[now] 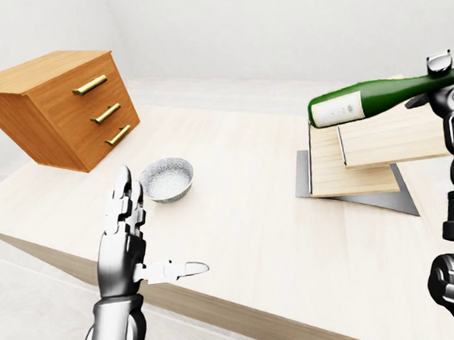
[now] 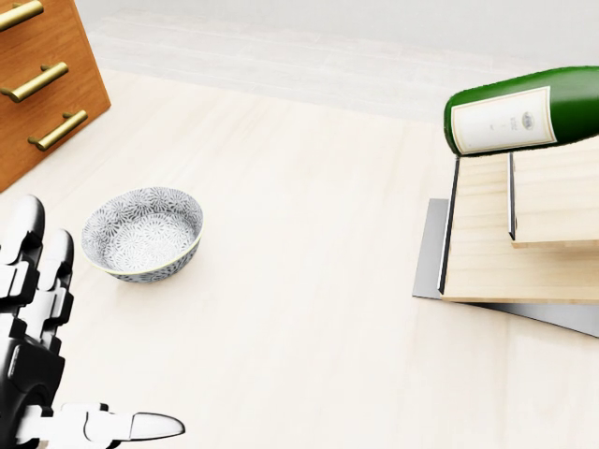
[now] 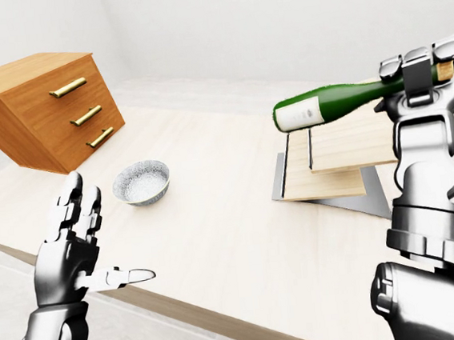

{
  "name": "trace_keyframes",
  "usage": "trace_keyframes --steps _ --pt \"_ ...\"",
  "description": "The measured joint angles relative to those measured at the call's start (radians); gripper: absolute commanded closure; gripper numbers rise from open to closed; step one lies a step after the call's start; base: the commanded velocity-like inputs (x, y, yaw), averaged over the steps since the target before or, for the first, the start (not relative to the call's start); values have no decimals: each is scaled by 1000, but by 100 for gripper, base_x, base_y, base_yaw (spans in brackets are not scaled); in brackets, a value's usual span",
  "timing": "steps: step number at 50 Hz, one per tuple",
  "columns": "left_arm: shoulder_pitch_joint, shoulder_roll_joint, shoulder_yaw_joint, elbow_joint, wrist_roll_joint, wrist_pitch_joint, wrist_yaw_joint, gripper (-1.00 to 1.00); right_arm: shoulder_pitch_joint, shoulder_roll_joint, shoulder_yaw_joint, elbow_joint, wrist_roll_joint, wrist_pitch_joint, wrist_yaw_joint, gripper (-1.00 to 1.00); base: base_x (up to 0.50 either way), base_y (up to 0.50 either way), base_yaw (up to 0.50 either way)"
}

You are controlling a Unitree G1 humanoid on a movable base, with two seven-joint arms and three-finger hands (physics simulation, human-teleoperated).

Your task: Put the wine bottle on the wine rack.

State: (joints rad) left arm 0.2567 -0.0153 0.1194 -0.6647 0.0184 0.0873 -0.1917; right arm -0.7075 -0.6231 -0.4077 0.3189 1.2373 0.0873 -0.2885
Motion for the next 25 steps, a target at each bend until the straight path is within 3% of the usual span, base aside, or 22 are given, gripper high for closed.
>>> trace_keyframes --steps 25 --pt "0 2 -11 26 1 0 10 -100 73 -111 -52 -46 129 0 -49 100 0 0 0"
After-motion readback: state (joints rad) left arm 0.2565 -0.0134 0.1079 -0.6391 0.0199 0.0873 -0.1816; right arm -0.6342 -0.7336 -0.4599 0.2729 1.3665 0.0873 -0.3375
